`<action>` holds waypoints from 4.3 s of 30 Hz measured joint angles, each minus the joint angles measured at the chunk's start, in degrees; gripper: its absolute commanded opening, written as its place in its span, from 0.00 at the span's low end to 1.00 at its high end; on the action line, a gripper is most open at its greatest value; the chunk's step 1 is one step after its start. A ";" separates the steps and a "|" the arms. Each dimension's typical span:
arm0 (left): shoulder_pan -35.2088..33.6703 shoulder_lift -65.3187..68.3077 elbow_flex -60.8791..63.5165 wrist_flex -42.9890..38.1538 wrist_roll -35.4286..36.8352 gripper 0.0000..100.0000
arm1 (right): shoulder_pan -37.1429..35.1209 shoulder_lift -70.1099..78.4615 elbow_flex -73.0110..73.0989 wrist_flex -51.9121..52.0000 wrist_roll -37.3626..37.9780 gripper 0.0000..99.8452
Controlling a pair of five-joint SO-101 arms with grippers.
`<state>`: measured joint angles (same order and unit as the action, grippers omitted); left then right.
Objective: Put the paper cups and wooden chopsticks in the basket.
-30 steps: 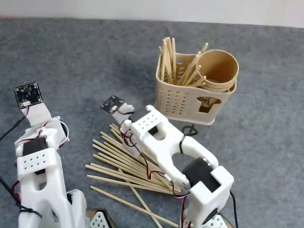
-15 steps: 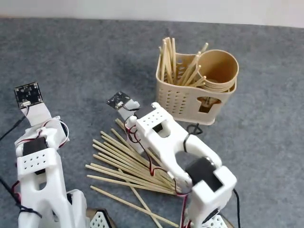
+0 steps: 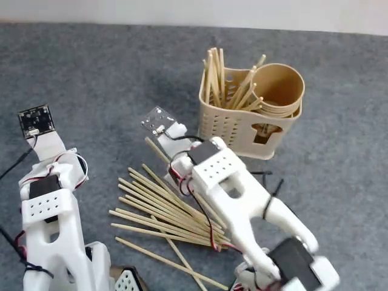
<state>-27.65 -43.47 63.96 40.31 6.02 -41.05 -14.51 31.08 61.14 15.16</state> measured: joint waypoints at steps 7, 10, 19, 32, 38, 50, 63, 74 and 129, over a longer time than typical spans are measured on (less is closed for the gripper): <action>0.00 0.00 0.00 0.00 0.00 0.01 | 0.35 -15.30 4.04 0.00 0.00 0.00; 0.00 0.00 0.00 0.00 0.00 0.01 | 1.85 -21.80 4.13 0.00 0.00 0.00; 0.00 0.00 0.00 0.00 0.00 0.01 | 5.01 -35.34 4.13 0.09 -3.25 0.00; 0.00 0.00 0.00 0.00 0.00 0.01 | 9.05 -42.37 4.13 -13.10 -3.52 0.00; 0.00 0.00 0.00 0.00 0.00 0.01 | 13.80 -42.55 4.13 -24.88 -3.52 0.00; 0.00 0.00 0.00 0.00 0.00 0.01 | 16.88 -42.55 4.13 -41.32 -3.52 0.00; 0.00 0.00 0.00 0.00 0.00 0.01 | 22.51 -38.24 10.02 -53.89 -3.52 0.00; -0.09 0.00 2.20 -2.99 0.00 0.01 | 22.51 -30.07 15.38 -57.41 -3.52 0.02; -3.78 0.00 2.20 -3.60 0.00 0.01 | -14.68 -36.48 18.11 6.59 -4.57 0.11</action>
<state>-31.43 -43.47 66.15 36.70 6.02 -55.74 -50.99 49.19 67.74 10.59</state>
